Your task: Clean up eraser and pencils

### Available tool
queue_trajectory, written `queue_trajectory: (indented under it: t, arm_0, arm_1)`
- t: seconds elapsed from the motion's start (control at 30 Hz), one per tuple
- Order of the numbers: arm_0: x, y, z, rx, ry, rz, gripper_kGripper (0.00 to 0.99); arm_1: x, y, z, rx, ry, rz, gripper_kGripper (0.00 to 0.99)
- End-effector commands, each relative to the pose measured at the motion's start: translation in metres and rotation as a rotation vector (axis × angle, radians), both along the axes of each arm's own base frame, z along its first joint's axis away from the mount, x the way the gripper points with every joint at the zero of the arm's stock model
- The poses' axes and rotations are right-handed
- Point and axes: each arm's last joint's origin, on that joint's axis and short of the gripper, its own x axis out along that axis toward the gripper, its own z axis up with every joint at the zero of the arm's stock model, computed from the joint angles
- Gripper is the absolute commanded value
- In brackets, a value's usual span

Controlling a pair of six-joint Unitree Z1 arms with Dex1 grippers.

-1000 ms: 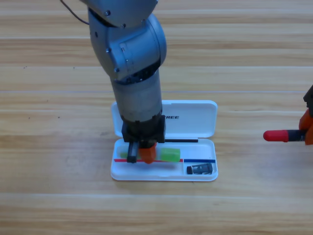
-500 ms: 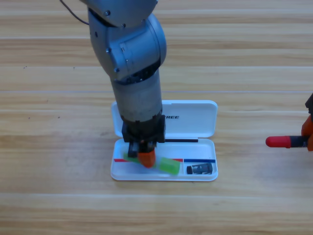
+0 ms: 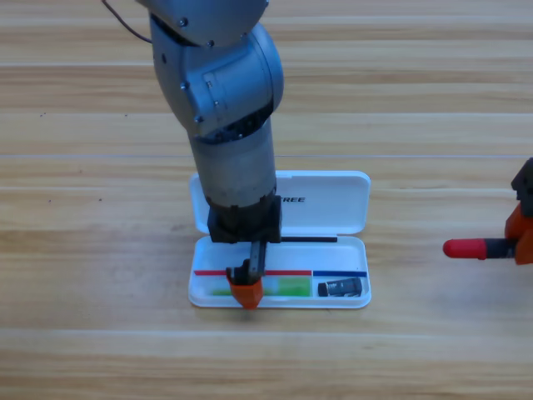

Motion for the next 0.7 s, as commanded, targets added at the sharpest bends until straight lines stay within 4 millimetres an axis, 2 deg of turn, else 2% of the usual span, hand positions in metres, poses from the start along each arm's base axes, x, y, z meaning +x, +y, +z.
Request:
queue_trajectory:
  t: [0.03,0.2,0.33,0.4,0.5,0.7]
  arm_0:
    - [-0.006,0.002,-0.009,0.037,0.037,0.003,0.986]
    - [-0.009,0.023,0.042,-0.020,-0.003,0.018,0.990]
    - [-0.010,0.054,0.091,-0.069,-0.040,0.038,0.990]
    - [-0.011,0.072,0.110,-0.091,-0.054,0.052,0.990]
    - [-0.009,0.098,0.126,-0.107,-0.072,0.074,0.990]
    - [0.000,0.143,0.142,-0.132,-0.105,0.134,0.990]
  arm_1:
    - [-0.020,0.027,0.010,0.014,-0.004,0.076,0.000]
    - [-0.015,0.061,0.005,0.002,0.015,0.100,0.000]
    - [-0.008,0.095,-0.002,0.006,0.016,0.121,0.000]
    - [-0.003,0.111,-0.007,0.010,0.014,0.132,0.000]
    - [0.005,0.134,-0.015,0.010,0.000,0.149,0.000]
    - [0.021,0.171,-0.036,-0.004,-0.020,0.158,0.000]
